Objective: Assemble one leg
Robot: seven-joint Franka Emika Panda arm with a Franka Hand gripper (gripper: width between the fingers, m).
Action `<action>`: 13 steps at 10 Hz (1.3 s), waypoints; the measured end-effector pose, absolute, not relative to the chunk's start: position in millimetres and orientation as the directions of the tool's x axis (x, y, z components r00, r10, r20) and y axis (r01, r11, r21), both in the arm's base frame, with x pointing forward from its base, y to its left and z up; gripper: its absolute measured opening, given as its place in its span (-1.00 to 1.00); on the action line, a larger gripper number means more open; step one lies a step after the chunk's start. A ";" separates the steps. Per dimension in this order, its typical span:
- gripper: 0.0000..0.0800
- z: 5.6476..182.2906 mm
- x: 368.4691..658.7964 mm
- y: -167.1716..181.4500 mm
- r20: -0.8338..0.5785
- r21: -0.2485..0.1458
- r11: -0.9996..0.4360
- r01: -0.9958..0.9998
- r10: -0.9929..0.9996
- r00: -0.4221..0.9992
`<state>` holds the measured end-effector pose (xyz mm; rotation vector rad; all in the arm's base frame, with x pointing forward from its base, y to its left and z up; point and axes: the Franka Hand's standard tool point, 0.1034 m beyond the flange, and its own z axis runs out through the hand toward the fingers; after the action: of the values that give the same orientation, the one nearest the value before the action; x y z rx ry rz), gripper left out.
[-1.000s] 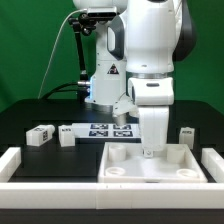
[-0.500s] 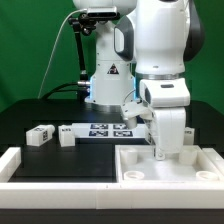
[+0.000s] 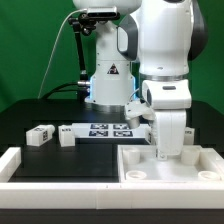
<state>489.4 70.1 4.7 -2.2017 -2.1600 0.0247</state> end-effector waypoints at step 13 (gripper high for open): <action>0.62 43.7 494.1 79.0 0.016 -0.002 -0.087 0.996 0.996 0.087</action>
Offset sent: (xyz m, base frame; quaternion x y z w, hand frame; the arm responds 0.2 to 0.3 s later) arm 0.0000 0.0000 0.0000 0.0000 0.0000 0.0000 1.0000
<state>494.1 79.0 43.7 -2.3070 -2.1137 -0.0160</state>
